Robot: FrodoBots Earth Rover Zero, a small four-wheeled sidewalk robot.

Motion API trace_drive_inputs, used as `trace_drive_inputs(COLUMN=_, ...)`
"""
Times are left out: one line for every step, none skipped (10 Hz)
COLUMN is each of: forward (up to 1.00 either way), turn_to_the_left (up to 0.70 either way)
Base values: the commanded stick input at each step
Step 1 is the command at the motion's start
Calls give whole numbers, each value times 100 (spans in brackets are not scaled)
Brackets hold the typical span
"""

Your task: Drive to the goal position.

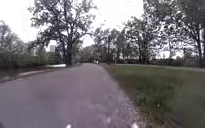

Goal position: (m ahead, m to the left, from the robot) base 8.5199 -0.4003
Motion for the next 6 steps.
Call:
trace_drive_inputs(forward=100, turn_to_the_left=0)
trace_drive_inputs(forward=100, turn_to_the_left=0)
trace_drive_inputs(forward=100, turn_to_the_left=0)
trace_drive_inputs(forward=100, turn_to_the_left=0)
trace_drive_inputs(forward=100, turn_to_the_left=0)
trace_drive_inputs(forward=100, turn_to_the_left=0)
